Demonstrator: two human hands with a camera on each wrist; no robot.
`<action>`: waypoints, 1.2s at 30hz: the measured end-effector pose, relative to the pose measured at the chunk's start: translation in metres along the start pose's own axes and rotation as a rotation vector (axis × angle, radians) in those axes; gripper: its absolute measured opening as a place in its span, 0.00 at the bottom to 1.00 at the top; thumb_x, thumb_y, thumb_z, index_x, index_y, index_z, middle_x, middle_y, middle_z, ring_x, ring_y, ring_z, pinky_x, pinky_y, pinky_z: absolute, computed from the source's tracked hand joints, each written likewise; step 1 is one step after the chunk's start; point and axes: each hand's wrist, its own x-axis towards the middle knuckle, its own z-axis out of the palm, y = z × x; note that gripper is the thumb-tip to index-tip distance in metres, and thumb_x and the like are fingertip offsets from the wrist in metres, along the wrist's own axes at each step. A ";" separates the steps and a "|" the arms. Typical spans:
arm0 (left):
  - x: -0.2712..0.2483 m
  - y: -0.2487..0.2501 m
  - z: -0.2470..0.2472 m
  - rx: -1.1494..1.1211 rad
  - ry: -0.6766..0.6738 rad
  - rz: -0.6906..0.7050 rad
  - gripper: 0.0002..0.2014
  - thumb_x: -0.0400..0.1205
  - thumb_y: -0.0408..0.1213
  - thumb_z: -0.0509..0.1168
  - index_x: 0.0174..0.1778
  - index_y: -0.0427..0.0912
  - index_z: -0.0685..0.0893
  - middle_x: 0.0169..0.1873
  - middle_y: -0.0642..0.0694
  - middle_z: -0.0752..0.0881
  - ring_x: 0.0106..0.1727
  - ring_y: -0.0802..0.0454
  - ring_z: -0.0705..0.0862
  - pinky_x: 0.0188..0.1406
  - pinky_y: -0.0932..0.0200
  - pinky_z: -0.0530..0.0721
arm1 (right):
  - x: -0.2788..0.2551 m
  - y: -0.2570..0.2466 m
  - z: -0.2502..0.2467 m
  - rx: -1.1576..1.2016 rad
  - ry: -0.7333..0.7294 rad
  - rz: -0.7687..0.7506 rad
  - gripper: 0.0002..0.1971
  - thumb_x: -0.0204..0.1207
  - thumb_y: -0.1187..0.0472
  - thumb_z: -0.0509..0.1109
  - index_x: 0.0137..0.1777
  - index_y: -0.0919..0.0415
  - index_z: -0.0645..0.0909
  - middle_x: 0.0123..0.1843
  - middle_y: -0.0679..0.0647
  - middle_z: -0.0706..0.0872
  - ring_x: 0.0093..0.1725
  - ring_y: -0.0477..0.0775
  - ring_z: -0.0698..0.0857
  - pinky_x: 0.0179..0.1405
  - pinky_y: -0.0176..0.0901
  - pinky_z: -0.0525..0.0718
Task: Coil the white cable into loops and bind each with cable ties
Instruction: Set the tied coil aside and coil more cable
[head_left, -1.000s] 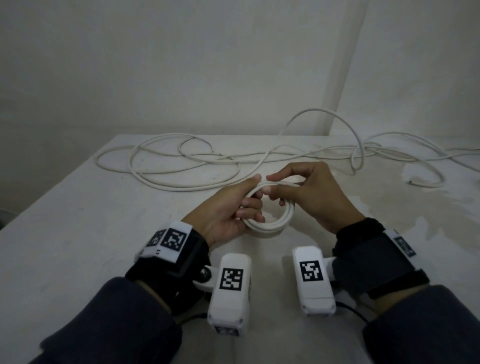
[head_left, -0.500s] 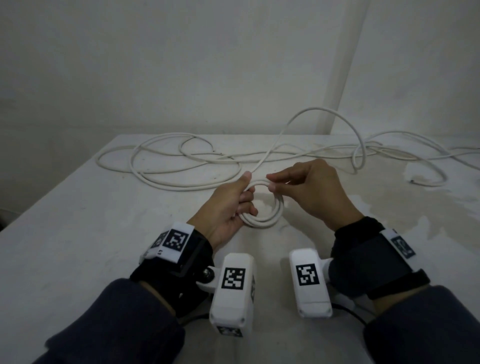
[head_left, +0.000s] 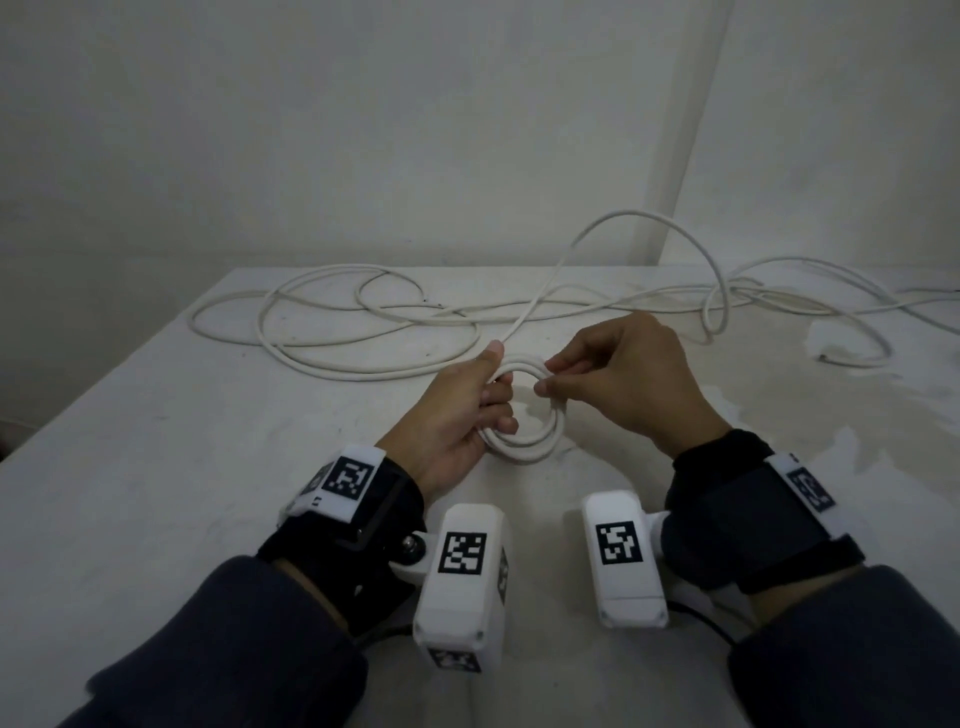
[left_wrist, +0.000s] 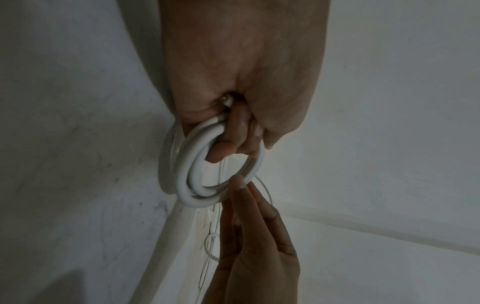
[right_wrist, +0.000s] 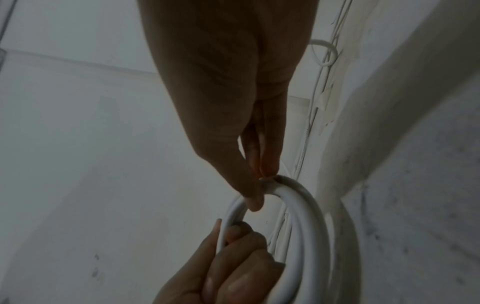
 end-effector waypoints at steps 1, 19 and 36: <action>0.001 0.000 0.000 -0.016 0.002 -0.010 0.15 0.87 0.43 0.57 0.36 0.40 0.73 0.16 0.54 0.65 0.13 0.61 0.60 0.18 0.67 0.69 | 0.001 0.001 0.000 0.050 0.001 0.012 0.09 0.57 0.56 0.87 0.33 0.52 0.90 0.28 0.43 0.88 0.34 0.41 0.87 0.42 0.37 0.84; 0.000 -0.001 -0.003 0.242 0.068 0.096 0.08 0.83 0.37 0.65 0.40 0.42 0.74 0.20 0.52 0.64 0.17 0.59 0.62 0.13 0.66 0.65 | -0.007 -0.001 -0.001 0.347 -0.194 0.150 0.08 0.62 0.70 0.83 0.30 0.68 0.85 0.24 0.55 0.87 0.26 0.48 0.86 0.32 0.36 0.83; 0.007 -0.041 0.065 0.392 -0.080 0.202 0.12 0.84 0.38 0.65 0.34 0.40 0.78 0.19 0.50 0.63 0.14 0.57 0.63 0.15 0.68 0.66 | -0.042 0.041 -0.088 0.437 -0.109 0.373 0.02 0.70 0.73 0.77 0.40 0.73 0.87 0.36 0.67 0.87 0.29 0.52 0.86 0.37 0.37 0.89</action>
